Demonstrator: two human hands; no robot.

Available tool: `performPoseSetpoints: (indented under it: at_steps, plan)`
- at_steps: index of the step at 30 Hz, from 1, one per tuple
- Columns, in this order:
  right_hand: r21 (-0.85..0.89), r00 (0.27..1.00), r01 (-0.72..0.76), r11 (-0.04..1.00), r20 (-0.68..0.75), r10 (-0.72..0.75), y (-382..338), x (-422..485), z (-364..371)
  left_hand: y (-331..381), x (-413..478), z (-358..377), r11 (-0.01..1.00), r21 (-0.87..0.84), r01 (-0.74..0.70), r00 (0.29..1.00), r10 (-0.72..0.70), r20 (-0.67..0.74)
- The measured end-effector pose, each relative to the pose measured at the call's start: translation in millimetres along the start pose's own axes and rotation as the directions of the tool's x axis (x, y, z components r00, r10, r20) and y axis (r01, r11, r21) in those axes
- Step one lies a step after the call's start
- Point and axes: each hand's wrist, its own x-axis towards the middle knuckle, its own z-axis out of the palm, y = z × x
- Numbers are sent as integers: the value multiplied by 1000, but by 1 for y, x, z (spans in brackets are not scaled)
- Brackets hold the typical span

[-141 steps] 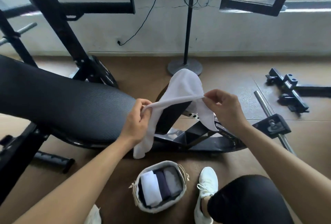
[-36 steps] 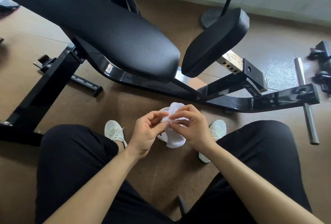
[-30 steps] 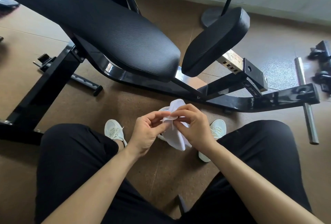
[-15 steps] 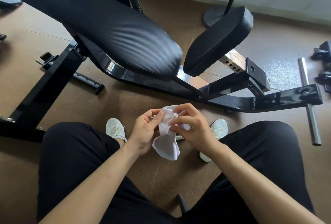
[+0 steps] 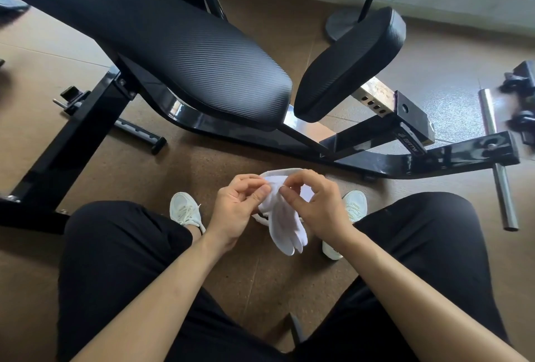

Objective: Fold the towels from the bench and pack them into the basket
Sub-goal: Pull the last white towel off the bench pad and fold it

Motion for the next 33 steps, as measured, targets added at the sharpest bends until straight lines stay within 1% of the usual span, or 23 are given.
performPoseSetpoints:
  at_steps: [3, 8, 11, 14, 19, 22, 24, 26, 27, 30, 33]
  plan:
    - [10, 998, -45, 999, 36, 45, -1, 1, 2, -2, -2, 0, 999, 9, -35, 998, 34, 49]
    - [38, 994, -113, 993, 5, 113, -2, 0, 3, 1, -5, 4, 1000, 0, -19, 999, 19, 48]
    - [97, 988, -156, 983, 12, 156, -4, 0, 4, 1, -4, 4, 997, 44, -61, 997, 58, 54]
    - [119, 980, -198, 973, 23, 197, -4, 1, 5, -1, -4, 4, 989, 101, -105, 993, 98, 69]
    - [110, 979, -191, 975, 87, 182, -1, -1, 7, -1, 0, 2, 972, 172, -161, 986, 153, 61]
    - [40, 980, -163, 986, 124, 157, 4, -1, 5, -2, 2, -3, 966, 197, -165, 986, 162, 31]
    - [-40, 960, -169, 985, 220, 174, 11, -2, 3, -1, 2, -8, 960, 224, -168, 985, 174, -6]
    - [-151, 924, -157, 976, 326, 199, 18, -4, 1, 0, 1, -13, 959, 233, -164, 980, 184, -71]
    - [-194, 914, -141, 971, 351, 203, 22, -5, 0, 1, 2, -16, 959, 231, -162, 976, 191, -109]
    - [-288, 915, -137, 948, 331, 232, 36, -4, -8, 0, 6, -24, 971, 208, -122, 961, 167, -218]
    - [-400, 924, -145, 905, 273, 269, 48, -3, -12, -3, 7, -28, 968, 232, -95, 954, 155, -256]
